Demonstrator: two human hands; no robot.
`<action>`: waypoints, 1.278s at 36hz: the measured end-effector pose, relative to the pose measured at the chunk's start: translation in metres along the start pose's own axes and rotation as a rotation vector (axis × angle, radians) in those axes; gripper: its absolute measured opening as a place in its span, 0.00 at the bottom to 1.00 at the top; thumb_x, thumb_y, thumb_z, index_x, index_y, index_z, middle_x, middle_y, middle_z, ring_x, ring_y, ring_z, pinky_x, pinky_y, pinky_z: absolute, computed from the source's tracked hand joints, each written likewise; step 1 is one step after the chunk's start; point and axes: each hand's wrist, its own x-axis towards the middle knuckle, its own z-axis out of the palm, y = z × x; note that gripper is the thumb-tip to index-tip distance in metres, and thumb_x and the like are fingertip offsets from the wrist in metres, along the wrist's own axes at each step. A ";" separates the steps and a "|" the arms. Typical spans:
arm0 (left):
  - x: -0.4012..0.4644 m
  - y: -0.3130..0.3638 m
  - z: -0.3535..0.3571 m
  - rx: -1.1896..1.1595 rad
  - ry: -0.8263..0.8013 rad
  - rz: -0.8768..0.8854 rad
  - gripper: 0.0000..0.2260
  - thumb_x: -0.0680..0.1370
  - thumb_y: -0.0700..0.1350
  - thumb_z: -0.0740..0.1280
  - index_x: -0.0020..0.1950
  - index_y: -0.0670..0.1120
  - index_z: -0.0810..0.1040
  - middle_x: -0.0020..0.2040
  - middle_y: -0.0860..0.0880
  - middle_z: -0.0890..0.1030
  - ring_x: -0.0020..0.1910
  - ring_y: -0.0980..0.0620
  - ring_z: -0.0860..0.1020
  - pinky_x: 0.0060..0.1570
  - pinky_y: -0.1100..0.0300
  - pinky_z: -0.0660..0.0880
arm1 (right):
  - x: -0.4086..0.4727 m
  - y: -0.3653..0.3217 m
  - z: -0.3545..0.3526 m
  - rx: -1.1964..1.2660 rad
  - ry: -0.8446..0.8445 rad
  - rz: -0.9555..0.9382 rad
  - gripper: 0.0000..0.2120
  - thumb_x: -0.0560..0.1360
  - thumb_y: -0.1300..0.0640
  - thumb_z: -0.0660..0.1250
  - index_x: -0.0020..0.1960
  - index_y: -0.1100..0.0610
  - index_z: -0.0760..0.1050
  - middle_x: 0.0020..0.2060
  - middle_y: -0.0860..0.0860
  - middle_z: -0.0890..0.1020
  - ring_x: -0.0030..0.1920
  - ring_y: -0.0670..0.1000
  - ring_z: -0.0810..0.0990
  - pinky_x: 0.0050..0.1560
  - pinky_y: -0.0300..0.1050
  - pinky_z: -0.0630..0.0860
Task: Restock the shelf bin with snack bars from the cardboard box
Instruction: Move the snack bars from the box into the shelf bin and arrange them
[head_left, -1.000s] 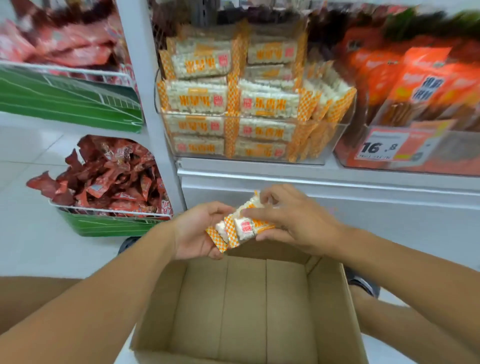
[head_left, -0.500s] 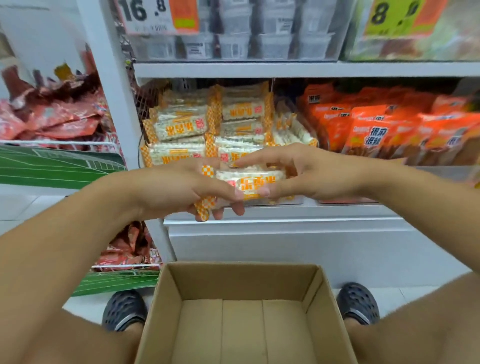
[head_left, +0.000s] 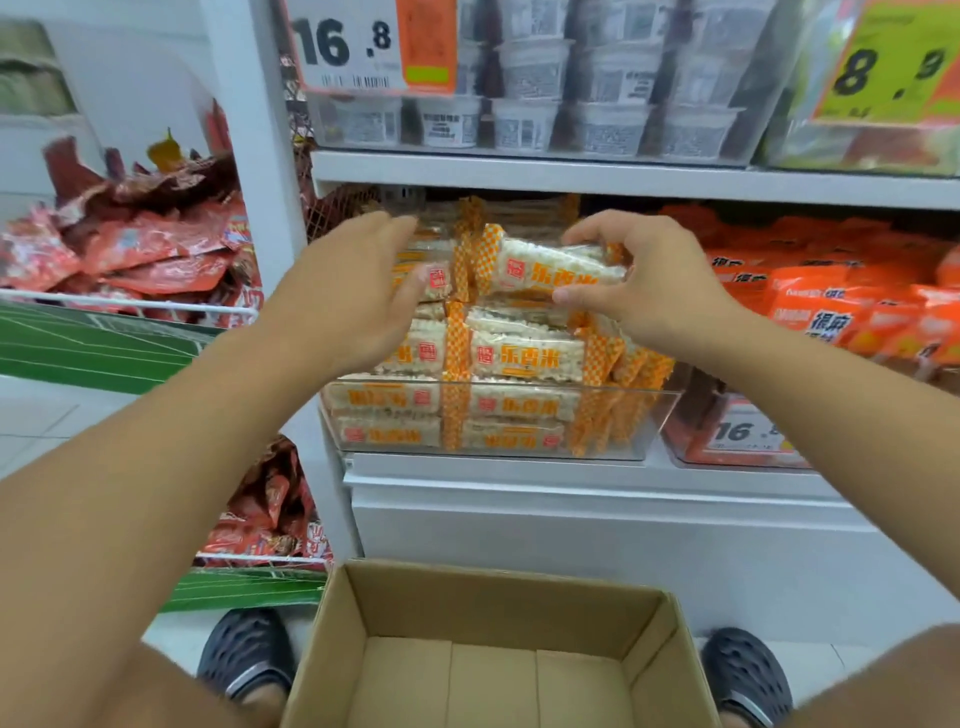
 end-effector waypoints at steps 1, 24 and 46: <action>0.002 -0.004 0.004 0.047 -0.044 0.011 0.25 0.83 0.49 0.58 0.77 0.39 0.63 0.70 0.38 0.71 0.70 0.38 0.68 0.70 0.45 0.65 | 0.005 0.002 0.005 -0.017 -0.007 0.000 0.21 0.70 0.50 0.78 0.61 0.50 0.79 0.55 0.45 0.79 0.54 0.43 0.75 0.46 0.29 0.67; 0.011 -0.026 0.029 0.119 -0.082 0.052 0.36 0.72 0.31 0.59 0.79 0.47 0.58 0.76 0.41 0.66 0.73 0.38 0.64 0.72 0.42 0.61 | 0.060 0.020 0.028 -0.453 -0.307 -0.034 0.27 0.78 0.31 0.54 0.76 0.33 0.57 0.81 0.45 0.47 0.80 0.57 0.46 0.77 0.65 0.49; 0.009 -0.017 0.026 0.102 -0.050 -0.025 0.31 0.76 0.34 0.58 0.79 0.46 0.58 0.74 0.41 0.67 0.71 0.38 0.66 0.67 0.45 0.67 | 0.053 0.017 0.034 -0.388 -0.360 -0.104 0.23 0.85 0.51 0.56 0.79 0.46 0.61 0.77 0.52 0.66 0.71 0.57 0.71 0.67 0.45 0.69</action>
